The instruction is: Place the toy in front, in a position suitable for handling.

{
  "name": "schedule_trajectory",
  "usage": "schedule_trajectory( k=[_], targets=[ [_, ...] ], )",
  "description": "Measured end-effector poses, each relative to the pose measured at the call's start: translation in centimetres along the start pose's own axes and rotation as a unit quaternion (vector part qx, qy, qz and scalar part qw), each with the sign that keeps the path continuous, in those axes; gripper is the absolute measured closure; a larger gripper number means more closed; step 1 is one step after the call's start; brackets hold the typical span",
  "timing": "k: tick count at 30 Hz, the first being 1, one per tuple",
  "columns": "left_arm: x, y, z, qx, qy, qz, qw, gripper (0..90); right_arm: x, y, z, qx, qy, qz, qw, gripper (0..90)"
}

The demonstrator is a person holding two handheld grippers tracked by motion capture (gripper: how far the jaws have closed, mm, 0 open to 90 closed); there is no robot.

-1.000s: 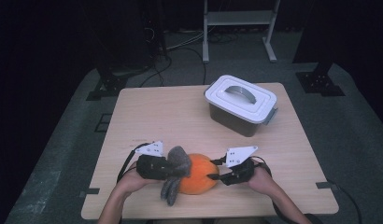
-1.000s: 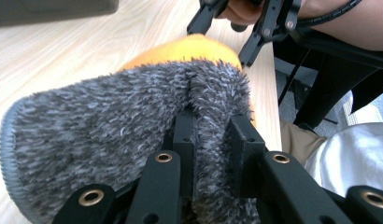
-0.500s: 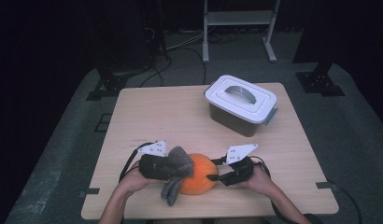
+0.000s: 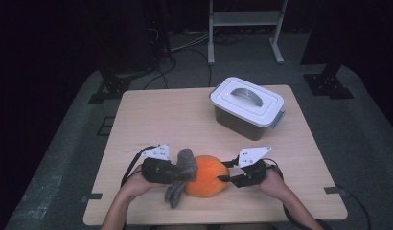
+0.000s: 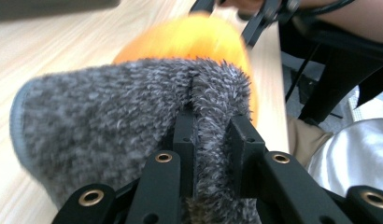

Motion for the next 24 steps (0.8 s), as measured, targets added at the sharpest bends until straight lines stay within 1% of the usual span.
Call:
schedule_trajectory(
  k=[2, 4, 6, 8, 10, 11, 15, 16, 19, 21, 22, 24],
  targets=[
    [0.4, -0.2, 0.6, -0.005, 0.004, 0.007, 1.0000, 75.1, 0.0, 0.0, 0.0, -0.001, 0.000, -0.004, 1.0000, 53.0],
    [0.5, -0.4, 1.1, -0.008, 0.010, 0.008, 0.9999, 75.2, 0.0, 0.0, 0.0, -0.001, 0.001, -0.003, 1.0000, 52.9],
    [0.2, -0.6, 1.6, -0.009, 0.024, 0.010, 0.9996, 75.2, -0.1, 0.0, 0.0, -0.002, 0.003, -0.001, 1.0000, 52.9],
    [-0.2, -0.5, 2.0, -0.007, 0.038, 0.006, 0.9992, 75.2, -0.1, 0.0, 0.0, -0.002, 0.003, 0.000, 1.0000, 52.9],
    [-0.8, -0.4, 2.1, -0.001, 0.052, 0.003, 0.9986, 75.2, -0.2, -0.1, 0.0, -0.002, 0.004, 0.001, 1.0000, 52.9],
    [-1.2, -0.3, 2.0, 0.002, 0.054, -0.001, 0.9986, 75.2, -0.3, -0.1, -0.1, -0.002, 0.005, 0.005, 1.0000, 53.0],
    [-2.6, 0.3, 0.8, 0.012, 0.049, -0.019, 0.9985, 75.2, -0.7, -0.4, -0.2, -0.001, 0.006, 0.012, 0.9999, 53.0],
    [-3.3, 0.5, 0.2, 0.019, 0.049, -0.025, 0.9983, 75.2, -0.8, -0.5, -0.2, 0.001, 0.006, 0.015, 0.9999, 53.0],
    [-4.1, 0.9, -0.9, 0.027, 0.042, -0.038, 0.9981, 75.2, -0.9, -0.8, -0.2, -0.001, 0.007, 0.022, 0.9997, 53.0],
    [-4.3, 0.9, -1.4, 0.027, 0.034, -0.039, 0.9983, 75.1, -0.9, -0.9, -0.1, 0.000, 0.003, 0.024, 0.9997, 53.0],
    [-4.2, 0.8, -1.5, 0.027, 0.034, -0.035, 0.9984, 75.2, -0.8, -0.9, -0.1, 0.001, 0.002, 0.024, 0.9997, 53.0],
    [-3.7, 0.6, -1.6, 0.022, 0.026, -0.030, 0.9990, 75.2, -0.6, -0.8, 0.0, 0.001, 0.000, 0.020, 0.9998, 53.0]
  ],
)
Point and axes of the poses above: each handheld gripper's, and its own axes: z roughly backward along the jaws, x roughly out of its underside, y roughly to its right, the point moved 5 cm from there along -z, roughly forward along the jaws, and after that the axes turned 2 degrees about -z, right-handed, at the moved point
